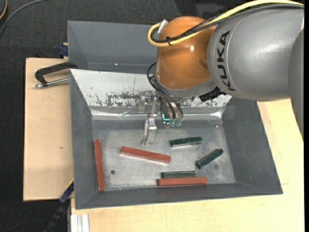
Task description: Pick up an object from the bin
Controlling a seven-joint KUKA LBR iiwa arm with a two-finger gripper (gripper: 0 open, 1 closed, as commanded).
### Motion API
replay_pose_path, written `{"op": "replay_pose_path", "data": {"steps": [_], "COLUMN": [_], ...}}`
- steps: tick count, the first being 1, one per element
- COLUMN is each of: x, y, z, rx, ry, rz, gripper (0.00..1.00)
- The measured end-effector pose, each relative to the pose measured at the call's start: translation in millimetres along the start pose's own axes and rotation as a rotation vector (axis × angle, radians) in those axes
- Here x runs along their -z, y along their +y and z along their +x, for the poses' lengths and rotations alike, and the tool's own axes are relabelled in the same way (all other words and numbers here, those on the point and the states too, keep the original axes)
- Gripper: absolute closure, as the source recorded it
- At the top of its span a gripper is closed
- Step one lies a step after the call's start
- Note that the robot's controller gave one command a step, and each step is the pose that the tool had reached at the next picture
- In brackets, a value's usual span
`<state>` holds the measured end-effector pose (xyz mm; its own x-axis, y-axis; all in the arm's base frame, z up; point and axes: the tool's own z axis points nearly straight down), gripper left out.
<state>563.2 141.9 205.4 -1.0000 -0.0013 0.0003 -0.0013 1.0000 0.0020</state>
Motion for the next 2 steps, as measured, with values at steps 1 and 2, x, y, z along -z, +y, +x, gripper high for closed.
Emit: {"op": "replay_pose_path", "data": {"steps": [1, 2], "x": [-138.6, -132.5], "y": [-0.7, -0.3], "z": [-7.9, -11.0], "rx": [-0.005, -0.004], "ry": [0.007, -0.003], "rz": [0.001, -0.001], "gripper": [0.0, 1.0]}}
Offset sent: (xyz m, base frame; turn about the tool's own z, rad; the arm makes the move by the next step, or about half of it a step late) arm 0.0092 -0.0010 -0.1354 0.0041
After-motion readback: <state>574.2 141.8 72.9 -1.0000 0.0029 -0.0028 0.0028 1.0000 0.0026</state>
